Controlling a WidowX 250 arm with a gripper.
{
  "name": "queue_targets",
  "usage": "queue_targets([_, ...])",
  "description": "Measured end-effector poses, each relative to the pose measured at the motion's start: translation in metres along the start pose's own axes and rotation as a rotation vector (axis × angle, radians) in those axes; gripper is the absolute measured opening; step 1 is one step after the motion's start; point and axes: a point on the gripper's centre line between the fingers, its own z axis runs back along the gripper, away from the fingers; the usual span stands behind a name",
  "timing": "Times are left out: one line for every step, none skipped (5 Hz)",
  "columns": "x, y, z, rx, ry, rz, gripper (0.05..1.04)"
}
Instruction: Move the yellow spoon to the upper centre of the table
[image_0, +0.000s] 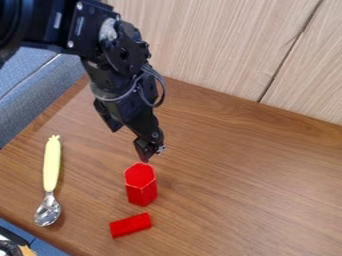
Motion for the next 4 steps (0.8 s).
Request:
queue_targets([-0.003, -0.001, -0.003, -0.006, 0.017, 0.007, 1.001])
queue_targets([-0.011, 0.011, -0.005, 0.013, 0.048, 0.087, 1.001])
queue_targets([-0.019, 0.037, -0.007, 0.035, 0.083, 0.199, 1.001])
queue_targets([-0.033, 0.065, -0.014, 0.078, 0.138, 0.363, 1.001])
